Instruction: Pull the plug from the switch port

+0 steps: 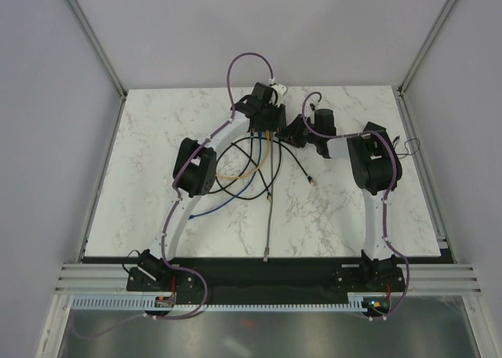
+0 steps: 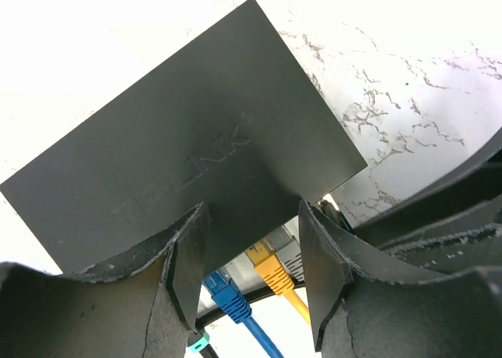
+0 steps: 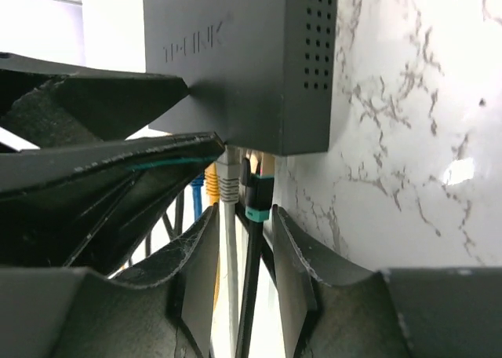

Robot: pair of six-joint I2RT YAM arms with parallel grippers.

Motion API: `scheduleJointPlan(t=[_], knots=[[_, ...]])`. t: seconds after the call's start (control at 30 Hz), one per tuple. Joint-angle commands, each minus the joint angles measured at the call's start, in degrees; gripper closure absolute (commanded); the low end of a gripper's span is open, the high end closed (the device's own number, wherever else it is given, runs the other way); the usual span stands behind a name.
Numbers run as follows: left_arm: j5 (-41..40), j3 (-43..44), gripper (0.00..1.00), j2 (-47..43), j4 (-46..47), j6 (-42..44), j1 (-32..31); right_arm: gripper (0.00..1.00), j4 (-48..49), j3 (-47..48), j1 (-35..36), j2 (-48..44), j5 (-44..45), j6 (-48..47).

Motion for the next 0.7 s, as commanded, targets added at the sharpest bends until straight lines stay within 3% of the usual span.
scheduleJointPlan(t=[0.0,0.33,0.67], knots=[[1.6,-1.3,0.44,-2.3,2.6,-2.0,0.6,0.60,6.7,-2.6,-0.5,1.6,-3.6,5.4],[0.6,-4.6,0.47,-4.3,2.7,-2.2,0.9,0.66,23.5,-9.5,-1.8,4.0,1.2,20.7],[1.9,-4.9,0.48,-4.5,2.9,-2.2,1.2,0.65,25.9,-7.6,-2.1,6.2,3.8,23.3]])
